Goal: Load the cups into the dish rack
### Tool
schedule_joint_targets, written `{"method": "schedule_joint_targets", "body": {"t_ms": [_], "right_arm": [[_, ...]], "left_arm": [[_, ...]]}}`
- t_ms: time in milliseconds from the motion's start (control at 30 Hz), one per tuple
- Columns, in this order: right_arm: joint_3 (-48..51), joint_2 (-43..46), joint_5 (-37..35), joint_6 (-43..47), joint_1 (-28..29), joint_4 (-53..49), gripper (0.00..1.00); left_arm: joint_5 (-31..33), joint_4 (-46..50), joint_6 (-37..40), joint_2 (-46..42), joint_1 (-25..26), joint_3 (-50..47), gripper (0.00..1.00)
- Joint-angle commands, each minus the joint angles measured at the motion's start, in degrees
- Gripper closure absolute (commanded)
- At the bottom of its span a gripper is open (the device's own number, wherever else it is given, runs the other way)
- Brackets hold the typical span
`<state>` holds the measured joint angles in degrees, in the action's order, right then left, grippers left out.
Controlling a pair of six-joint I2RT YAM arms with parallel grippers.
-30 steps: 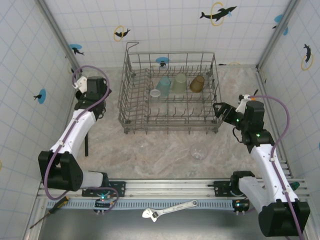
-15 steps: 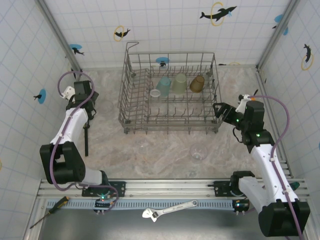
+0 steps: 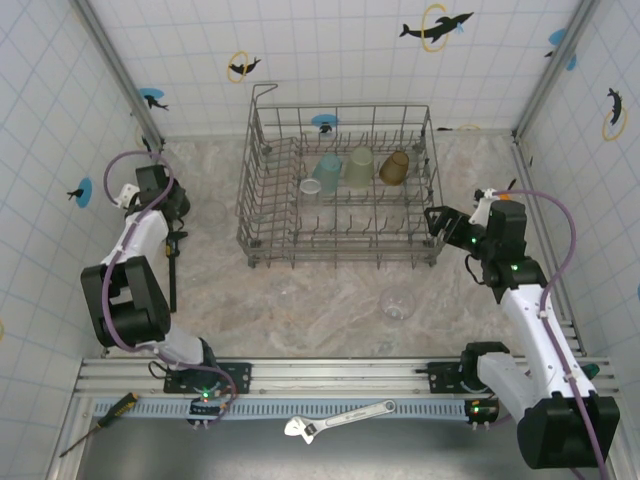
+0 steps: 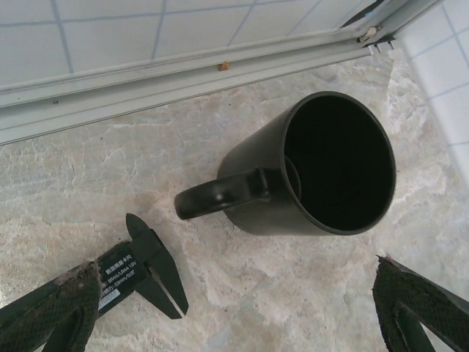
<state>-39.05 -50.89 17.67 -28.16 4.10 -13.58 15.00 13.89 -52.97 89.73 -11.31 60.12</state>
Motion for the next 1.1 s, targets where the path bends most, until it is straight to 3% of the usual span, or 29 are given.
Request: {"method": "schedule_joint_targets", "body": {"t_ms": [0, 200, 367, 633, 767, 1067], "right_arm": [[1.1, -0.4, -0.1, 1.6, -0.3, 1.8, 0.00], [1.5, -0.9, 0.1, 1.8, -0.9, 2.3, 0.00], [2.0, -1.3, 0.5, 1.8, -1.0, 3.1, 0.00], [1.7, -2.5, 1.1, 1.6, -1.2, 3.8, 0.00], [1.0, -2.1, 0.8, 1.9, -1.3, 3.1, 0.00], [1.1, -1.5, 0.5, 1.9, -1.4, 2.9, 0.00]], "left_arm": [[-0.4, -2.4, -3.0, 1.3, -0.7, -0.5, 0.03], [-3.9, -7.5, -7.1, 2.8, -2.6, -1.3, 0.03], [-3.2, -9.9, -9.6, 2.6, -2.7, -2.1, 0.03], [-10.3, -19.7, -16.0, 2.2, -3.3, -11.6, 0.02], [-13.2, -22.5, -18.2, 4.4, -4.2, -11.6, 0.03], [-11.7, -25.7, -18.9, 3.8, -4.4, -11.7, 0.03]]}}
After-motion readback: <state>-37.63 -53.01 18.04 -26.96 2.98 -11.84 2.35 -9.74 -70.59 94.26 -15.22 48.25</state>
